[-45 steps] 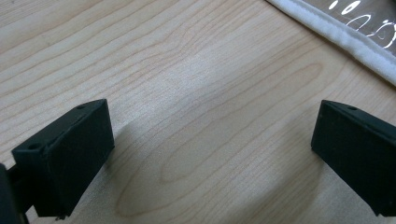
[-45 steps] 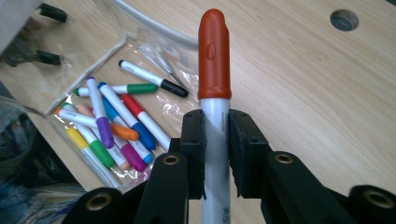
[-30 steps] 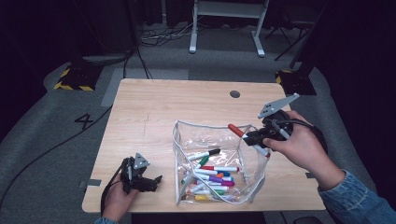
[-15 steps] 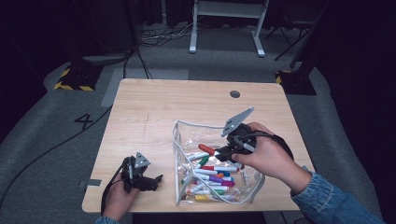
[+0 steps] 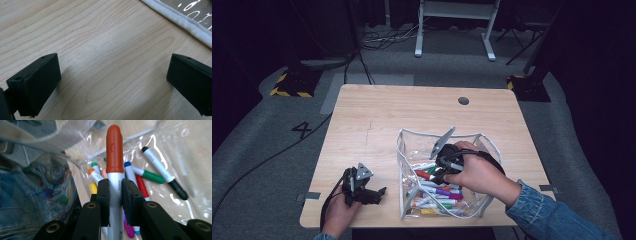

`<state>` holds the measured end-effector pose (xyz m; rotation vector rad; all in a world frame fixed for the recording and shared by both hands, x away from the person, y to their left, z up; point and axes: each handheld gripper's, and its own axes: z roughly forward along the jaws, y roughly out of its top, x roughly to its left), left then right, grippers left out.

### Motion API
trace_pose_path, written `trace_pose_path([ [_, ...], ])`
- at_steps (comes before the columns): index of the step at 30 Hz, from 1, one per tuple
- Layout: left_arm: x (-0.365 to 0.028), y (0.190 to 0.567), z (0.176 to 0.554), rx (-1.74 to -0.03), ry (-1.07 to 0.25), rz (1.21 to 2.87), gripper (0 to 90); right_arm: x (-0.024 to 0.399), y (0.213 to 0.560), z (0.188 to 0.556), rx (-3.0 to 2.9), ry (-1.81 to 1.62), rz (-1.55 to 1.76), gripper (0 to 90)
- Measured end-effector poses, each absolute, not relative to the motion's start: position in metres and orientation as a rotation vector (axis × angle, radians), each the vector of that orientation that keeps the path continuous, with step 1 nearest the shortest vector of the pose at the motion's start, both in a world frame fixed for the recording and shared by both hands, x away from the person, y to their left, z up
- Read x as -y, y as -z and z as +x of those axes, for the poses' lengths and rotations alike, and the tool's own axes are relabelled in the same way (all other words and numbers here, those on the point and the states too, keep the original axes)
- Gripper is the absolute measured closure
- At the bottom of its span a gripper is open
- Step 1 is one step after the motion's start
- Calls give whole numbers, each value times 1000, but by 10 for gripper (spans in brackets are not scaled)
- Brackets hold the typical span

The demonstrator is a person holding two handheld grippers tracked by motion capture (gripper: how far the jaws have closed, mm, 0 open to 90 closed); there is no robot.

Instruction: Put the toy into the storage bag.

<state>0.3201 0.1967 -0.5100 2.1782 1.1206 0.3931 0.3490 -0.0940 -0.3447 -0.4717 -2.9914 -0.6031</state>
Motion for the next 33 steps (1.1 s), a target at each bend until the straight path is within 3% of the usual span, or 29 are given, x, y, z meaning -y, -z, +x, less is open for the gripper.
trace_pose_path([
  [7, -197, 510, 320, -1121, -391, 2178, 0, 81, 370, 349, 3008, 466, -403, 774],
  [25, -197, 510, 321, -1113, -395, 2185, 0, 81, 394, 350, 2983, 173, -311, 770],
  [27, -197, 510, 321, -1116, -394, 2182, 0, 81, 396, 350, 2984, 168, -296, 661],
  [28, -196, 510, 321, -1118, -396, 2179, 0, 81, 397, 350, 3005, 204, -282, 552],
  [33, -196, 510, 321, -1118, -396, 2179, 0, 82, 387, 353, 3060, 428, -351, 376],
])
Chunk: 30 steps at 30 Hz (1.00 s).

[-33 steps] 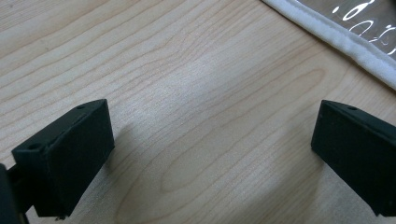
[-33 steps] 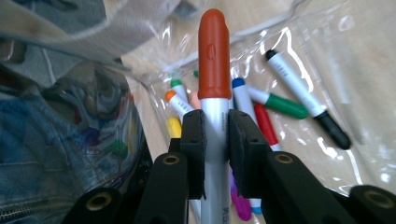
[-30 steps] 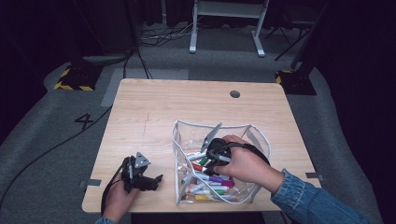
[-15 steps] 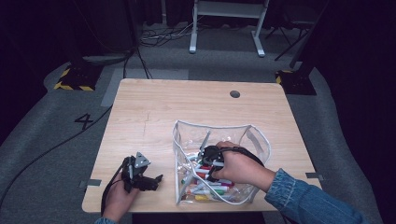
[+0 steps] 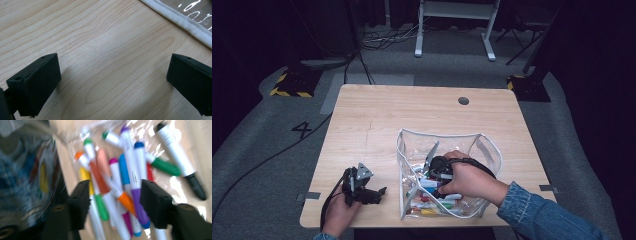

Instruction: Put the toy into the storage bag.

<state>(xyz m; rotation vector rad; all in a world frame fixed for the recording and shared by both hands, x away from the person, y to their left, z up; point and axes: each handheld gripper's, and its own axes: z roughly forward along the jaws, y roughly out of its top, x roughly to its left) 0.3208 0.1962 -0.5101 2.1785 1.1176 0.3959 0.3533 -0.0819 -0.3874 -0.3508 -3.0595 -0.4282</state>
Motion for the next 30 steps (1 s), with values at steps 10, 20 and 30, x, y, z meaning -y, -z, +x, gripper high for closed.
trace_pose_path([
  [10, -196, 510, 321, -1123, -392, 2177, 0, 96, 355, 357, 3103, 678, -453, 313],
  [20, -196, 510, 321, -1121, -386, 2177, 0, 136, 314, 362, 3109, 892, -624, 317],
  [30, -198, 510, 319, -1102, -368, 2174, 0, 209, 294, 365, 3022, 1144, -917, 331],
])
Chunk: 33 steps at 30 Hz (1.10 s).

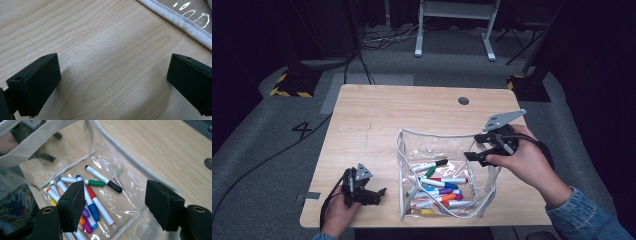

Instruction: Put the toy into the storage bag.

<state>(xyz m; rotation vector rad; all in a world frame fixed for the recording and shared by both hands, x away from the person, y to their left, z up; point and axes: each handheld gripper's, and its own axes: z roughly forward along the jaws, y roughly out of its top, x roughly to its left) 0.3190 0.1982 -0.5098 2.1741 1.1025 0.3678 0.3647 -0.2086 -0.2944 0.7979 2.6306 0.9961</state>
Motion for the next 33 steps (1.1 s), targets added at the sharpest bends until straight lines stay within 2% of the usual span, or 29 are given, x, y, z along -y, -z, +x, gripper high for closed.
trace_pose_path([
  [14, -197, 510, 319, -1101, -393, 2187, 0, 312, 310, 352, -2390, -1113, 1104, 351],
  [22, -197, 510, 319, -1102, -392, 2187, 0, 356, 357, 356, -2381, -998, 1290, 342],
  [33, -197, 510, 319, -1099, -395, 2187, 0, 389, 427, 355, -2425, -859, 1427, 305],
])
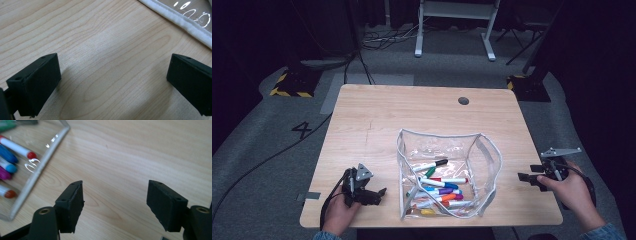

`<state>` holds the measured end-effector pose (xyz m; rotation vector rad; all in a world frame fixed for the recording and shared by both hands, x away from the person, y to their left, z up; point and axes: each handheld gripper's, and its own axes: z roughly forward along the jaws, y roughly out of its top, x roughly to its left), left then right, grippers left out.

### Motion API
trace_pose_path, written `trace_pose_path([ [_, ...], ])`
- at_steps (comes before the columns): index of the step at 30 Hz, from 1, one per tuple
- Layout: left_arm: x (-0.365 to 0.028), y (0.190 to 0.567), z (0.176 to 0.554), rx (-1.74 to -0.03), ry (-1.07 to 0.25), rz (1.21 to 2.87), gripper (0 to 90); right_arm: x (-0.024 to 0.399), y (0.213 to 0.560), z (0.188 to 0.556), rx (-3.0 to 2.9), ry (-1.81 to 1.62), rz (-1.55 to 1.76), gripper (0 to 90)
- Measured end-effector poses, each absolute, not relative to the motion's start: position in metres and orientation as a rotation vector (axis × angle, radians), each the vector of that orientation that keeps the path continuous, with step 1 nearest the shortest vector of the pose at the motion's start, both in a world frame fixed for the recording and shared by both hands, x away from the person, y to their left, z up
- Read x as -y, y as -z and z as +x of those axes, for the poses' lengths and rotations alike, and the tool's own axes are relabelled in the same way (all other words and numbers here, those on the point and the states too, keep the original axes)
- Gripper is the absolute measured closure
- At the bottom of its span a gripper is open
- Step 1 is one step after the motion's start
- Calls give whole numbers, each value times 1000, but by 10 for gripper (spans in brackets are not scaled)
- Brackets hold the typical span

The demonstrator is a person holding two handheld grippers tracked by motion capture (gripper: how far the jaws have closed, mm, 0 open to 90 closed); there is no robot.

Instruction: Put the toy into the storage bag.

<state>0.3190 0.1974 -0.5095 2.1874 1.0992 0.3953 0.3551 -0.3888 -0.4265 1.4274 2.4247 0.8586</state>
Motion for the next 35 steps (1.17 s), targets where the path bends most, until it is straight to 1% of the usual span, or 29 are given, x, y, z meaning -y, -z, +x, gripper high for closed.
trace_pose_path([
  [3, -197, 510, 319, -1099, -395, 2187, 0, 393, 442, 351, -2434, -848, 1439, 270],
  [9, -197, 510, 319, -1099, -395, 2187, 0, 395, 474, 343, -2464, -875, 1412, 239],
  [11, -197, 510, 319, -1099, -396, 2188, 0, 395, 482, 340, -2454, -881, 1422, 217],
  [14, -197, 510, 319, -1099, -396, 2188, 0, 396, 491, 336, -2398, -930, 1345, 199],
  [18, -197, 510, 319, -1099, -393, 2186, 0, 396, 507, 332, -2272, -985, 1227, 89],
  [22, -199, 510, 319, -1115, -365, 2148, 0, 392, 508, 332, -2318, -960, 1191, 1],
  [26, -199, 509, 319, -1114, -361, 2153, 0, 392, 508, 332, -2315, -961, 1196, 1],
  [35, -197, 510, 317, -1107, -399, 2185, 0, 394, 508, 331, -2323, -965, 1190, 2],
])
